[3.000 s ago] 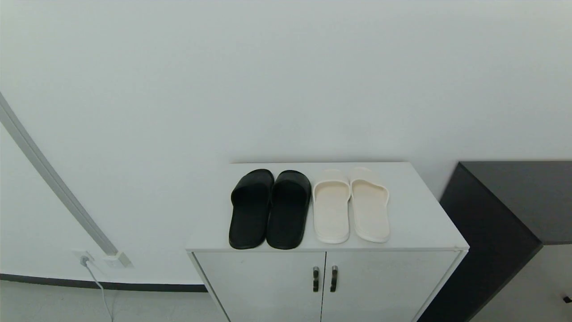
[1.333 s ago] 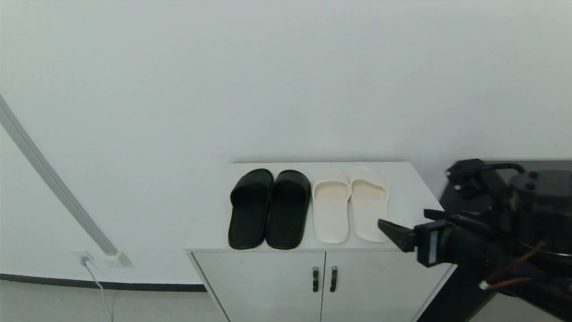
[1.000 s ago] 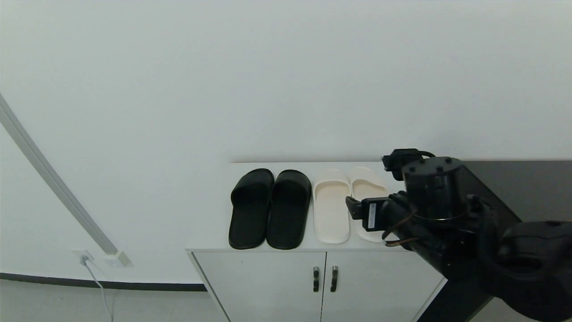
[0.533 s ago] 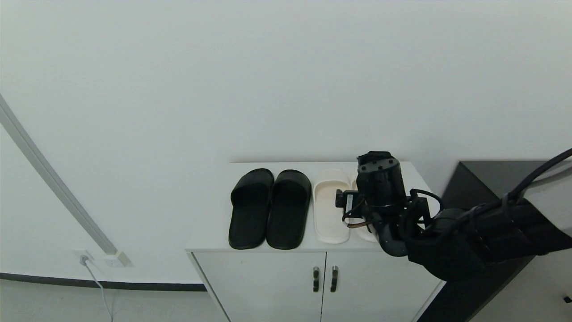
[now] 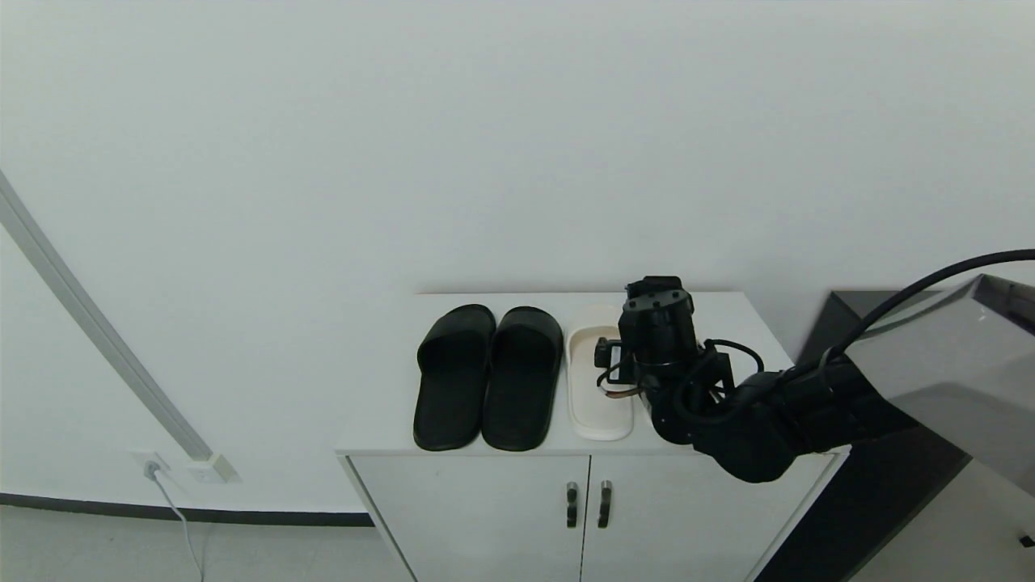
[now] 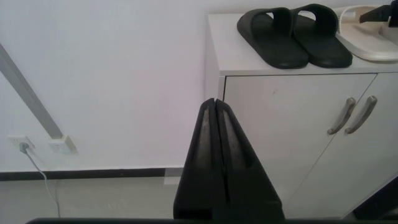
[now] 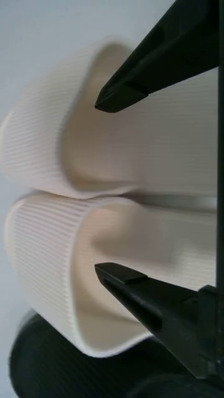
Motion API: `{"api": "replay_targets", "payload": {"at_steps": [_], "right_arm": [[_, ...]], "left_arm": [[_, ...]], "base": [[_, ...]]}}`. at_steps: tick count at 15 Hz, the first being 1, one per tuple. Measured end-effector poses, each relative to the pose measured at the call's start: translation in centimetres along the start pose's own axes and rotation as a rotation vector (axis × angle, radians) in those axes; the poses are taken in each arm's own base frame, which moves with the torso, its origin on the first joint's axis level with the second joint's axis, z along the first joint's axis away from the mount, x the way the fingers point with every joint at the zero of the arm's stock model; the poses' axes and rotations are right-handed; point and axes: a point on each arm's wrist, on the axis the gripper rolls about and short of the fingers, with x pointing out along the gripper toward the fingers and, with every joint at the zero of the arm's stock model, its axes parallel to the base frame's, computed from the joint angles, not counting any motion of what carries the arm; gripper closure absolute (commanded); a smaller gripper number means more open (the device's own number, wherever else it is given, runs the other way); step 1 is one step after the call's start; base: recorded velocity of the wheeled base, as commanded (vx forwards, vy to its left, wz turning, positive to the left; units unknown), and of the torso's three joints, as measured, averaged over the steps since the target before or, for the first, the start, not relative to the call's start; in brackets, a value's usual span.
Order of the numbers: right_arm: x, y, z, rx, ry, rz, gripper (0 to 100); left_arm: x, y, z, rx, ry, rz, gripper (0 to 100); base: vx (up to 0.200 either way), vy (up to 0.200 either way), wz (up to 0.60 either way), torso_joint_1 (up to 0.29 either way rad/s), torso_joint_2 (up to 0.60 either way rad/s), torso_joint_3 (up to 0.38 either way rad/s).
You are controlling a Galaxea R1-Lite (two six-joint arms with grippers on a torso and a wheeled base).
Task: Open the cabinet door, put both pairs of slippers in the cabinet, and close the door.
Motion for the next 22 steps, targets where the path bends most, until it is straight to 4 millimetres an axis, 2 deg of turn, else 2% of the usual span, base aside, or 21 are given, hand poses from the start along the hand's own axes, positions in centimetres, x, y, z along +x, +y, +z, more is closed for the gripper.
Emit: {"api": "replay_targets", "payload": {"at_steps": [4,5,11,16,19,22], "right_arm": [[2.3,0.3,0.1,-0.007,-0.020,-0.022,0],[2.7,0.4,0.0,-0.006,-0.023,-0.025,100],[3.6,0.6,-0.1,-0.040,-0.049,-0.028,100],[1.9,-0.6,0.4,-0.116,-0.062,-0.026,100],[-1.2,-2.2,1.5,-0.162,-0.044,0.064,100],[-6.1,-4.2,2.3,-0.194,-0.009,0.294,100]], "left_arm": [[0.0,0.0,0.0,0.000,0.000,0.000,100],[0.0,0.0,0.0,0.000,0.000,0.000,100],[0.0,0.0,0.0,0.000,0.000,0.000,100],[0.0,0.0,0.0,0.000,-0.001,0.001,100],[0.0,0.0,0.0,0.000,-0.001,0.001,100],[0.0,0.0,0.0,0.000,-0.001,0.002,100]], "base": [[0.000,0.000,0.00,0.000,0.00,0.000],[0.000,0.000,0.00,0.000,0.00,0.000],[0.000,0.000,0.00,0.000,0.00,0.000],[0.000,0.000,0.00,0.000,0.00,0.000],[0.000,0.000,0.00,0.000,0.00,0.000],[0.000,0.000,0.00,0.000,0.00,0.000]]}}
